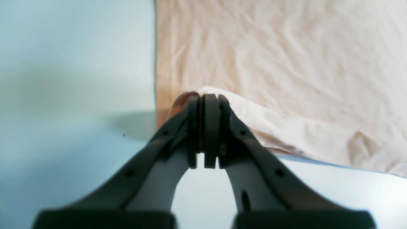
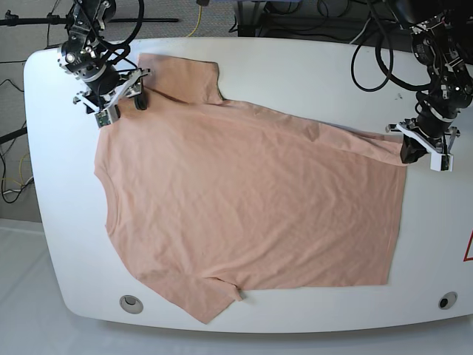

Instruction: Fold the T-shirt properly

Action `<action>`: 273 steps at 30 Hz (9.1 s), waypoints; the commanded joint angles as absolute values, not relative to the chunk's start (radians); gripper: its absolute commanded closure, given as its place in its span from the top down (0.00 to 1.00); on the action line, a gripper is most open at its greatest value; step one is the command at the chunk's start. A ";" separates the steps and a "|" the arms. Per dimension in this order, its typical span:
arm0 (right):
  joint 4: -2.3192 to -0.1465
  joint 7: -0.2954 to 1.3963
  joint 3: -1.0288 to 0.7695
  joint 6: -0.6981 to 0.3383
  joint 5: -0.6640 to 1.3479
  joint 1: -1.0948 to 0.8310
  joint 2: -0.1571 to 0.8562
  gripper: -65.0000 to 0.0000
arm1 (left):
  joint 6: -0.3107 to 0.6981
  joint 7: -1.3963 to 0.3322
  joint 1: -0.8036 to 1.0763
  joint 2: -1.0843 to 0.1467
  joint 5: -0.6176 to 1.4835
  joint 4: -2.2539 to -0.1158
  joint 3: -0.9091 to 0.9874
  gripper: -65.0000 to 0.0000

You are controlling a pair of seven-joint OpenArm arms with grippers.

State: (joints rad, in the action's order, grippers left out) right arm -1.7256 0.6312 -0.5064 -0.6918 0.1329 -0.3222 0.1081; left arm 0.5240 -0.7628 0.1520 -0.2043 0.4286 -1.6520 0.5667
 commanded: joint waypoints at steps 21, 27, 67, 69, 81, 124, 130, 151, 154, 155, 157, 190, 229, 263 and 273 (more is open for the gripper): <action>-1.801 0.672 -0.717 -0.698 0.502 -0.376 0.126 0.64 | 0.527 -0.726 0.137 -0.218 0.444 -1.671 0.570 0.00; -1.765 0.668 -0.707 -0.698 0.471 -0.373 0.120 0.64 | 0.527 -0.724 0.136 -0.218 0.444 -1.672 0.568 0.00; -1.665 0.791 -0.722 -0.698 0.464 -0.264 -0.002 0.49 | 0.516 -0.729 0.131 -0.211 0.441 -1.671 0.574 0.00; -1.659 0.792 -0.727 -0.698 0.460 -0.256 -0.007 0.50 | 0.516 -0.731 0.131 -0.211 0.442 -1.671 0.574 0.00; -1.649 0.805 -0.691 -0.698 0.457 -0.232 0.001 0.26 | 0.517 -0.737 0.139 -0.207 0.439 -1.668 0.571 0.00; -1.877 0.949 -0.659 -0.677 0.588 -0.271 0.045 0.03 | 0.518 -0.858 0.140 -0.213 0.421 -1.808 0.668 0.00; -1.876 0.949 -0.661 -0.677 0.533 -0.323 0.044 0.03 | 0.518 -0.858 0.142 -0.211 0.420 -1.808 0.668 0.00; -1.836 0.951 -0.650 -0.685 0.618 -0.542 -0.012 0.61 | 0.518 -0.857 0.156 -0.211 0.418 -1.807 0.664 0.00; -1.833 0.952 -0.650 -0.685 0.625 -0.544 -0.013 0.61 | 0.518 -0.857 0.156 -0.211 0.418 -1.807 0.664 0.00; -1.825 0.954 -0.650 -0.685 0.625 -0.544 -0.015 0.61 | 0.518 -0.857 0.156 -0.211 0.418 -1.807 0.664 0.00; -1.797 0.974 -0.648 -0.687 0.627 -0.536 -0.015 0.61 | 0.518 -0.857 0.156 -0.211 0.418 -1.807 0.664 0.00; -1.523 0.998 -0.476 -0.698 0.625 -0.443 -0.007 0.06 | 0.516 -0.858 0.154 -0.206 0.357 -1.807 0.664 0.00; -1.949 0.998 -0.475 -0.698 0.631 -0.519 0.036 0.00 | 0.516 -0.858 0.154 -0.205 0.360 -1.807 0.662 0.00; -1.949 1.007 -0.470 -0.698 0.625 -0.180 0.033 0.00 | 0.512 -0.854 0.127 -0.205 0.357 -1.776 0.625 0.00; -1.914 1.007 -0.475 -0.684 0.555 -0.073 0.036 0.00 | 0.510 -0.854 0.031 -0.211 0.355 -1.666 0.625 0.00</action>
State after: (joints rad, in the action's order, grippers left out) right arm -1.9144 1.0298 -0.4713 -0.6956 0.5632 -0.1005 0.0277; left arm 0.5125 -0.8730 0.0547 -0.1947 0.3435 -1.6730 0.6216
